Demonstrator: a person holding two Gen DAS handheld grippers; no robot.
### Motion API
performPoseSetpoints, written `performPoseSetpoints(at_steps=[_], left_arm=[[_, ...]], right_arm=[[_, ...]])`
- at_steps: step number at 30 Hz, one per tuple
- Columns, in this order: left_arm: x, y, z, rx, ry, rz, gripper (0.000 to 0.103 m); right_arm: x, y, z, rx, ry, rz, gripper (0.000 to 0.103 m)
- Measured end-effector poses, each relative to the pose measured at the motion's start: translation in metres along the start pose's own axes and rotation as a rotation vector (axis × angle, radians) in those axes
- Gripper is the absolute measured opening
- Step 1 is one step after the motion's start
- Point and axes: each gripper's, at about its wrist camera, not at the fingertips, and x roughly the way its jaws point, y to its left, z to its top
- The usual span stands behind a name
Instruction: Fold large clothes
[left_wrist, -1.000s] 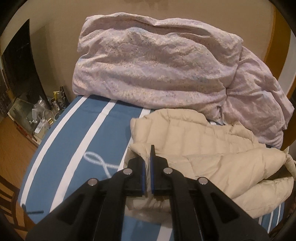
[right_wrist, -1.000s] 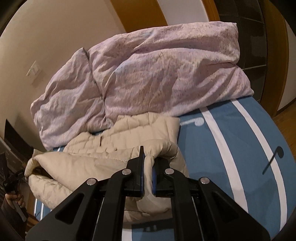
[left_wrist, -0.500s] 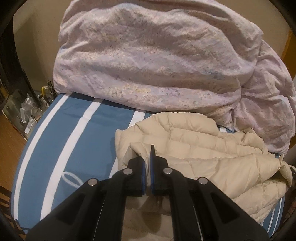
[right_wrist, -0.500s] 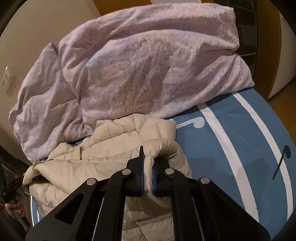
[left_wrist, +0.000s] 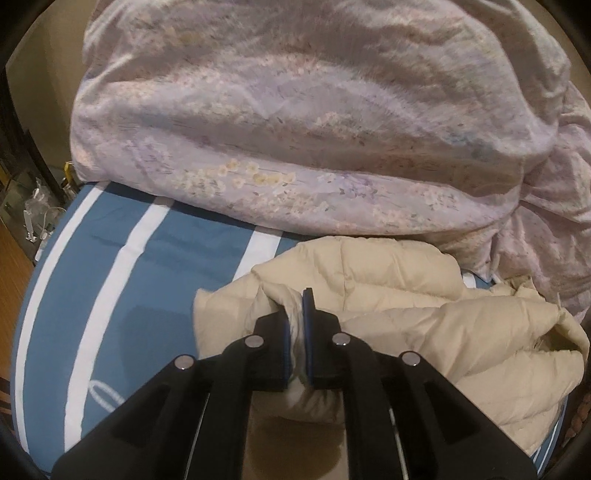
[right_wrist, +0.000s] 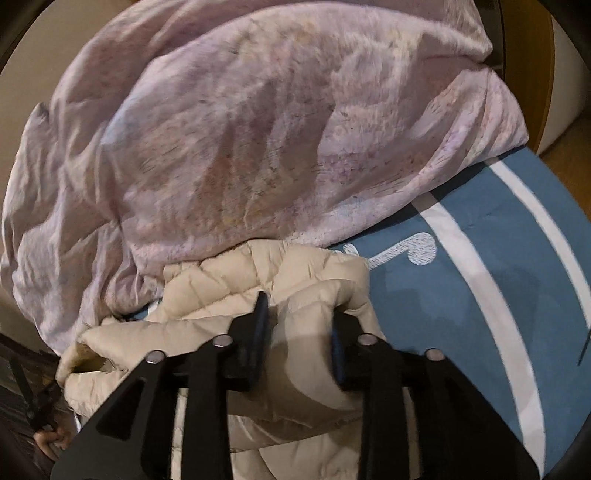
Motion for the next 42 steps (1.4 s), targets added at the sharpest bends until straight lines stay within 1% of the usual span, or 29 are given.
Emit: performPoseSetpoints(at_steps=[1,2,3,4,6,7,8,9,10,11,12,16,18,22,28,33,38,42], left_arm=[[0.003,0.000,0.002,-0.002,0.006,-0.004,0.011],[0.006,-0.001,0.005,-0.006,0.012,-0.006,0.013],[0.008,-0.002,0.007,-0.010,0.017,-0.008,0.018],[0.009,-0.002,0.009,-0.013,0.019,-0.010,0.024],[0.009,-0.002,0.013,-0.019,0.021,-0.016,0.031],[0.007,-0.002,0.014,-0.019,0.021,-0.018,0.037],[0.002,-0.002,0.016,-0.015,0.010,-0.016,0.042],[-0.001,-0.003,0.017,-0.013,0.000,-0.012,0.053],[-0.008,-0.004,0.019,-0.004,-0.023,0.011,0.066],[-0.014,-0.004,0.020,0.006,-0.044,0.035,0.069],[-0.023,-0.004,0.021,0.021,-0.068,0.047,0.070],[-0.042,-0.004,0.021,0.042,-0.098,0.046,0.070],[-0.050,-0.005,0.017,0.058,-0.108,0.047,0.070],[-0.056,-0.011,0.008,0.084,-0.110,0.044,0.076],[-0.038,-0.029,-0.002,0.139,-0.078,0.067,0.077],[-0.018,-0.041,-0.007,0.176,-0.069,0.095,0.077],[-0.002,-0.043,-0.006,0.179,-0.071,0.134,0.077],[0.009,-0.043,-0.003,0.181,-0.073,0.166,0.077]], right_arm=[[0.005,-0.002,0.004,0.024,0.009,0.015,0.047],[0.007,-0.003,0.006,0.038,0.011,0.024,0.053],[0.009,-0.003,0.009,0.048,0.012,0.031,0.056],[0.010,-0.002,0.011,0.052,0.012,0.035,0.057],[0.008,0.000,0.014,0.053,0.001,0.046,0.060],[0.006,0.000,0.016,0.054,-0.004,0.050,0.062],[0.002,0.000,0.017,0.054,-0.013,0.056,0.062],[-0.003,0.001,0.018,0.051,-0.027,0.059,0.062],[-0.007,0.001,0.019,0.046,-0.039,0.056,0.062],[-0.015,0.002,0.020,0.033,-0.063,0.048,0.063],[-0.021,0.002,0.020,0.023,-0.080,0.045,0.063],[-0.042,0.005,0.016,-0.033,-0.119,0.038,0.063],[-0.047,0.007,0.009,-0.072,-0.122,0.034,0.063],[-0.045,0.013,-0.009,-0.142,-0.091,0.026,0.063],[-0.023,0.033,-0.028,-0.225,-0.046,-0.004,0.063],[-0.003,0.053,-0.037,-0.322,-0.033,-0.059,0.063],[0.020,0.057,-0.040,-0.380,-0.026,-0.139,0.063],[0.034,0.056,-0.041,-0.400,-0.034,-0.186,0.063]])
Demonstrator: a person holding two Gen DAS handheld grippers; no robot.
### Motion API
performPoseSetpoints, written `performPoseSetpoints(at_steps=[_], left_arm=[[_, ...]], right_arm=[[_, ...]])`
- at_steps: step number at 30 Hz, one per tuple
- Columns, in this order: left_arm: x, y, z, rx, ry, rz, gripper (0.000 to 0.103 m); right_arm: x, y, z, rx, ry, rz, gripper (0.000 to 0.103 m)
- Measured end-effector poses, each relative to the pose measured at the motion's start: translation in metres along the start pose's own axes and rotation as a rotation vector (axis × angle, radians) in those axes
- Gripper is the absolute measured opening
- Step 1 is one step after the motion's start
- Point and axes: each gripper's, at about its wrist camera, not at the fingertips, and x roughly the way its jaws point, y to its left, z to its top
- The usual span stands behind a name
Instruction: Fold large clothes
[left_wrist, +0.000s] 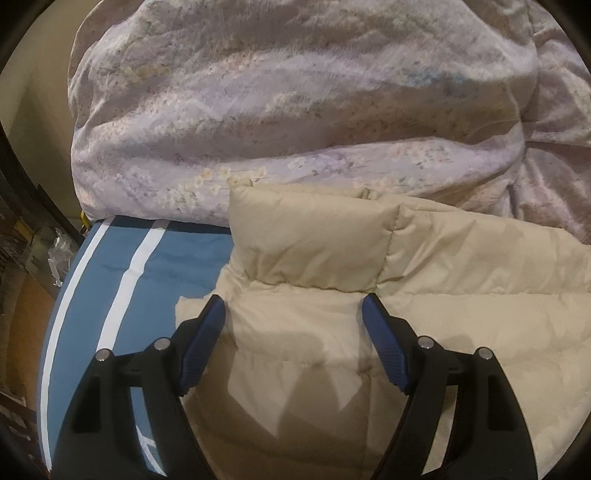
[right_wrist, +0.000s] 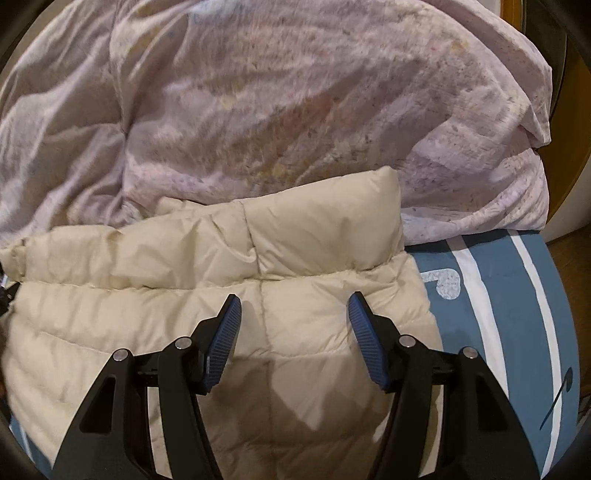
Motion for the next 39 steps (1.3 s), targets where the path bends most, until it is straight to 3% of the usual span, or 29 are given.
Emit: performPoseSetpoints(at_steps=[10,20,39], left_arm=[[0.026,0.002,-0.006,-0.035,0.011,0.046,0.092],[0.042,0.006,-0.011,-0.057,-0.002,0.048,0.097],[0.057,0.014,-0.016,-0.090,-0.007,0.030,0.101]], right_arm=[[0.026,0.004,-0.007,-0.024,-0.011,-0.040,0.065],[0.049,0.012,-0.009,-0.030,-0.034,-0.053,0.068],[0.054,0.016,-0.013,-0.046,-0.062,-0.078,0.074]])
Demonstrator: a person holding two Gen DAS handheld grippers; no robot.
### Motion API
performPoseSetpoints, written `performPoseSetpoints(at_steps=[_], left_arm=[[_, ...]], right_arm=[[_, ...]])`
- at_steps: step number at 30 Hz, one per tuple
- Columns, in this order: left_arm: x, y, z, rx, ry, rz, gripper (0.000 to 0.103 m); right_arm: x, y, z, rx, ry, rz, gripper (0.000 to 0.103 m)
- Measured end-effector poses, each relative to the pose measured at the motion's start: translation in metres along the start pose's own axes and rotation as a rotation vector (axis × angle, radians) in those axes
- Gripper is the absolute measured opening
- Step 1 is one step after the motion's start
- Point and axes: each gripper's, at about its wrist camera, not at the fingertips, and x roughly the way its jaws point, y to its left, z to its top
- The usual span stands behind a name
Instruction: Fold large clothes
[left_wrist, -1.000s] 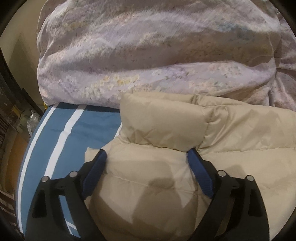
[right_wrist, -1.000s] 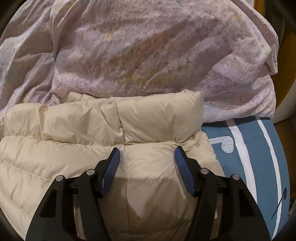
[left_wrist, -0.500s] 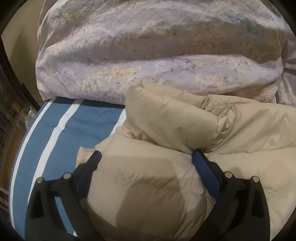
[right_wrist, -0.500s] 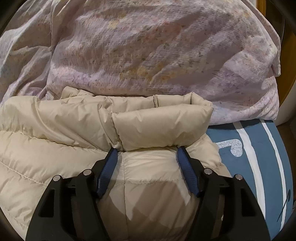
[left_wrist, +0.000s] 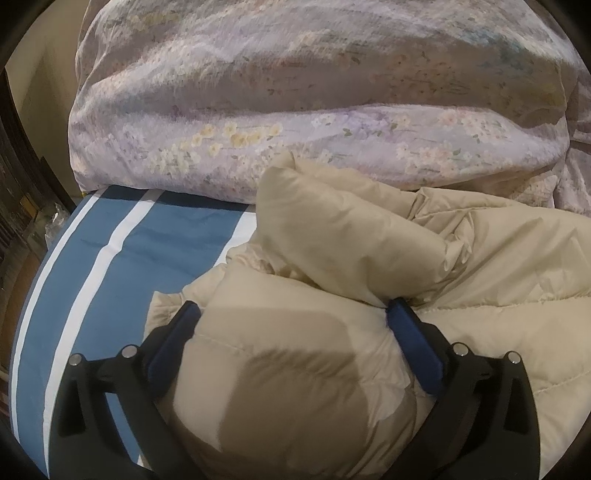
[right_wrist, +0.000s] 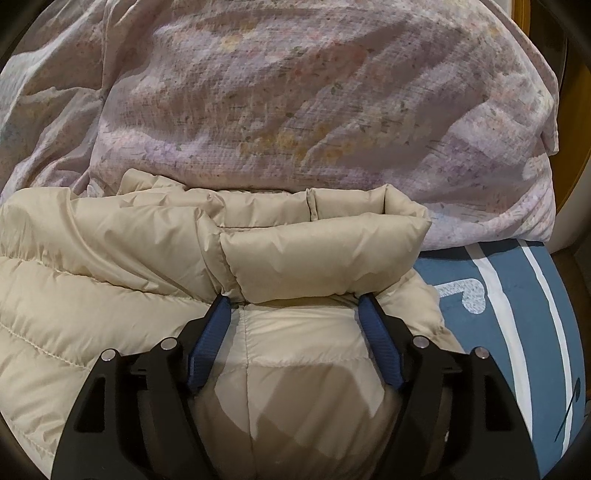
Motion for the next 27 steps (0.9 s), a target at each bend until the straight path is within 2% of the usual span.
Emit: performPoseSetpoints(at_steps=[12,15,19,21,24,27], left_arm=[[0.001,0.008,0.003,-0.015,0.025,-0.013,0.101],[-0.016,0.016,0.003,-0.035,0.045,-0.049,0.098],[-0.044,0.032,-0.002,-0.046,0.023,-0.062,0.098],[-0.060,0.051,-0.009,-0.083,0.014,-0.072,0.098],[-0.075,0.079,-0.025,-0.147,0.024,-0.091,0.098],[-0.084,0.103,-0.046,-0.196,0.053,-0.109,0.098]], right_arm=[[0.001,-0.005,0.002,0.005,0.018,0.004,0.076],[-0.010,-0.013,0.004,0.037,0.045,0.024,0.076],[-0.038,-0.033,0.001,0.097,0.034,0.034,0.076],[-0.053,-0.050,-0.005,0.147,0.030,0.032,0.078],[-0.070,-0.082,-0.019,0.264,0.058,0.053,0.080],[-0.077,-0.109,-0.040,0.386,0.123,0.105,0.080]])
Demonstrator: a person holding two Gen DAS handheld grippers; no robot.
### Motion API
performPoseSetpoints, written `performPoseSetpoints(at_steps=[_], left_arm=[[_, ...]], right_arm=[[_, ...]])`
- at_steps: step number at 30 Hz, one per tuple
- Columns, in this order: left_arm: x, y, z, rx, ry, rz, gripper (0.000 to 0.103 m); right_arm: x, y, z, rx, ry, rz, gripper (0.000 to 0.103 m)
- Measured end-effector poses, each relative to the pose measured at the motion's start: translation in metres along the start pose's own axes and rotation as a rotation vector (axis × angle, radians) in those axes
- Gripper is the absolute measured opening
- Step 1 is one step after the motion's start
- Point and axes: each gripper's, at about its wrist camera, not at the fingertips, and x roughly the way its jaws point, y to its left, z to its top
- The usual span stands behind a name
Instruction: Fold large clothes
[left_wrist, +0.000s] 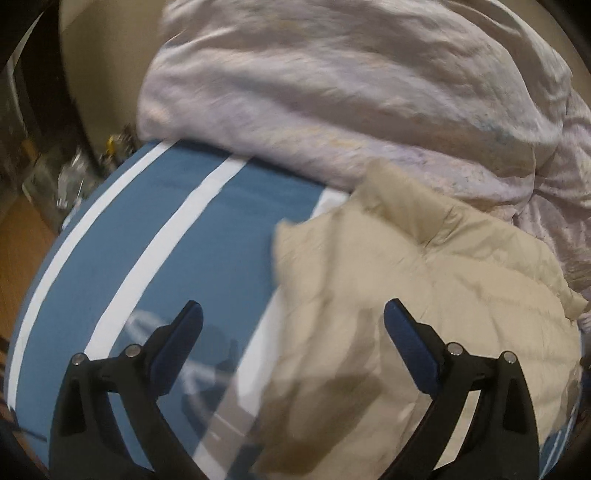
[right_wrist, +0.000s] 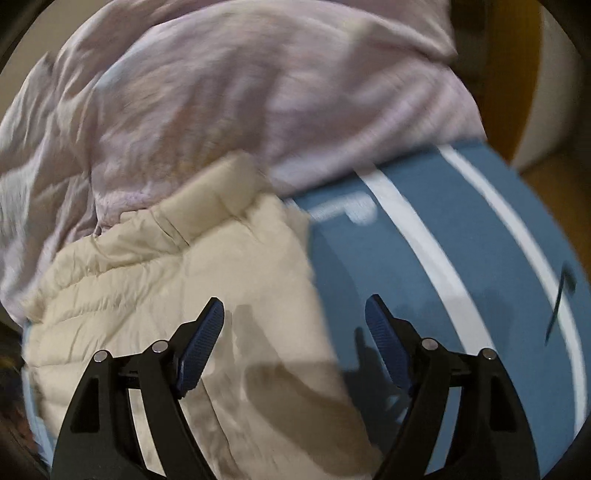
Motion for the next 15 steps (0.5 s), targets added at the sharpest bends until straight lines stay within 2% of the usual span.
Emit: performPoseSetpoints(at_steps=[3,7,15], left_arm=[[-0.004,0.015,-0.016,-0.042,0.037,-0.032,0.098],[-0.006,0.024,-0.037,-0.086,0.092,-0.084,0.097],[0.004,0.019,-0.063,-0.147,0.183,-0.142,0.089]], right_arm=[[-0.003,-0.018,-0.017,0.067,0.061,0.042,0.080],[-0.005,-0.022,-0.042,0.097,0.120,0.053,0.080],[-0.007,-0.011,-0.064,0.062,0.180,0.033,0.079]])
